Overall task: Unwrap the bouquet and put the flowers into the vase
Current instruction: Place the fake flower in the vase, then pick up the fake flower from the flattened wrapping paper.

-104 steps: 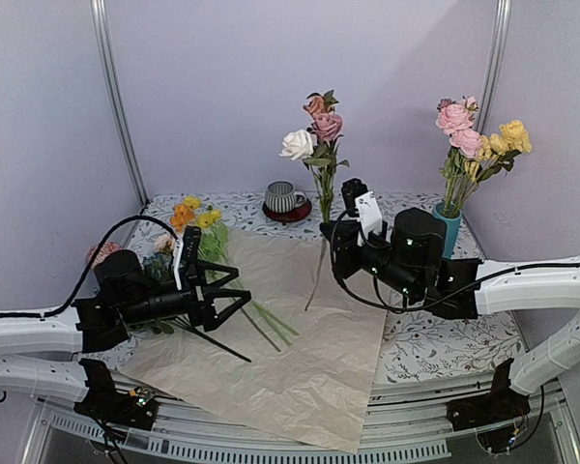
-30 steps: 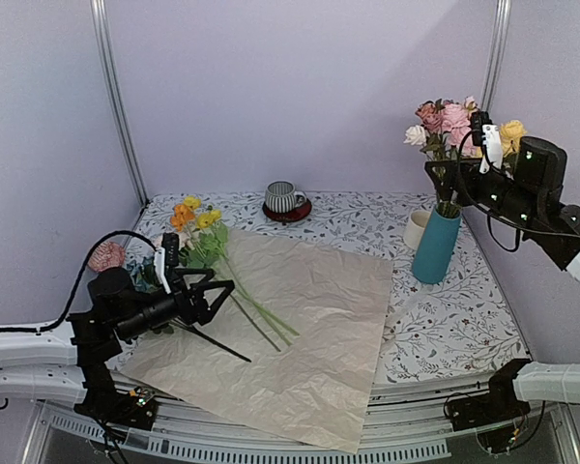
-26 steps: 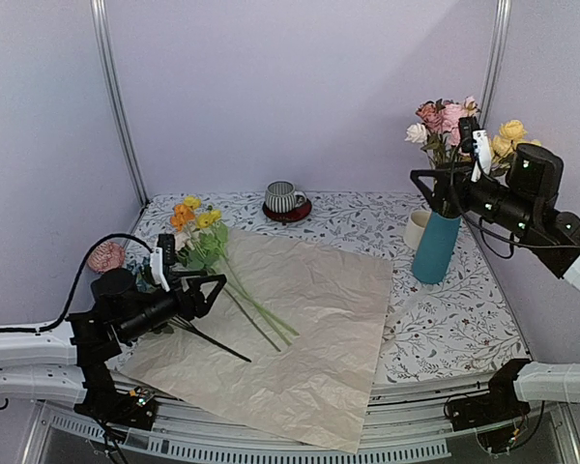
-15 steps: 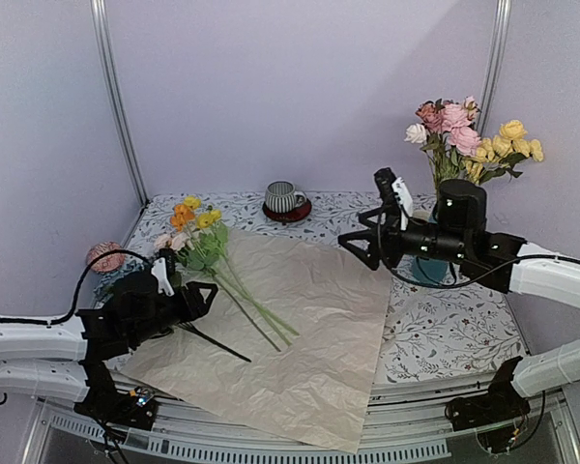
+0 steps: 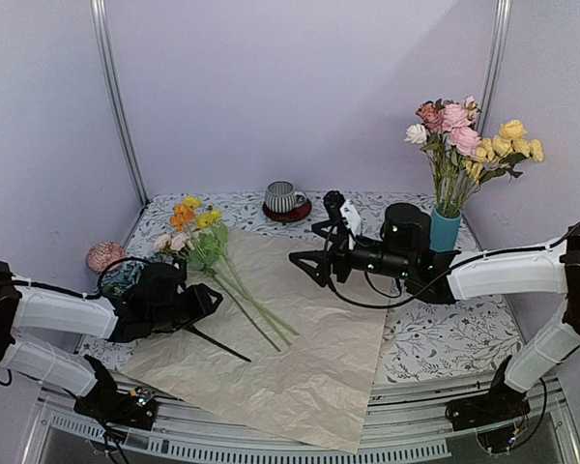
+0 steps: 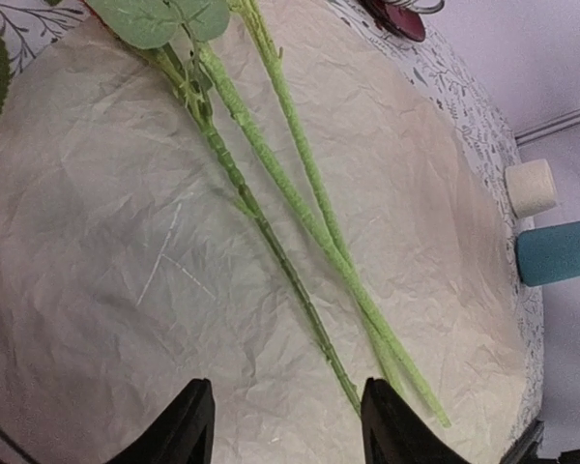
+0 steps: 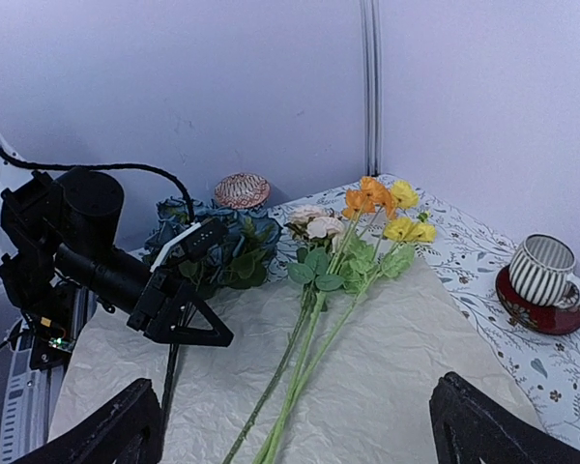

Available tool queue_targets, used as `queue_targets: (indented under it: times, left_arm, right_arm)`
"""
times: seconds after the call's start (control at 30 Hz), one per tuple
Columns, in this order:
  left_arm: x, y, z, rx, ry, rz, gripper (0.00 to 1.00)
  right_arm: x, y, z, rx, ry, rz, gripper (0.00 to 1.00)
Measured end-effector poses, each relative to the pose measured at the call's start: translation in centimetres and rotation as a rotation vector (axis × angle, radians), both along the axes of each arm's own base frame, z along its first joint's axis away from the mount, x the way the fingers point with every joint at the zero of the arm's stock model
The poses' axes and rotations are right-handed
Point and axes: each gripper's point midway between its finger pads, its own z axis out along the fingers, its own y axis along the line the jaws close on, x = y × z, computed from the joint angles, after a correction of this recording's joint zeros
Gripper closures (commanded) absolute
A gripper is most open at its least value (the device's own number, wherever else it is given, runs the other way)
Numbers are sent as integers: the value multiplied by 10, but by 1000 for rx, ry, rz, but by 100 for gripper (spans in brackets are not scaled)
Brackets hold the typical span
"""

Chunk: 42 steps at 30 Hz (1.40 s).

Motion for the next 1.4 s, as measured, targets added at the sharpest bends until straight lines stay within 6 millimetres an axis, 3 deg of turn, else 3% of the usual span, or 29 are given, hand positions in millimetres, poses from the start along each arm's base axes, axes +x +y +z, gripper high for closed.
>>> queue_targets:
  times: [0.3,0.53,0.83,1.0,1.17,1.4]
  left_arm:
    - [27,0,-11,-38,80,38,50]
    - [37,1,-16,-50,96,42,50]
    - [45,12,-29,-56,125,55,51]
    - [48,16,-33,-61,141,65,52]
    - [58,13,-32,-69,142,68,62]
    - [74,8,-38,-79,163,93,56]
  right_arm:
    - [-4,34,-5,49,-191,103,1]
    - [-2,56,-14,41,-343,176,1]
    - [26,91,-4,42,-403,166,1]
    - [26,91,-2,44,-429,164,1]
    - [23,88,-11,32,-425,173,1]
    - [19,84,-26,14,-388,182,1]
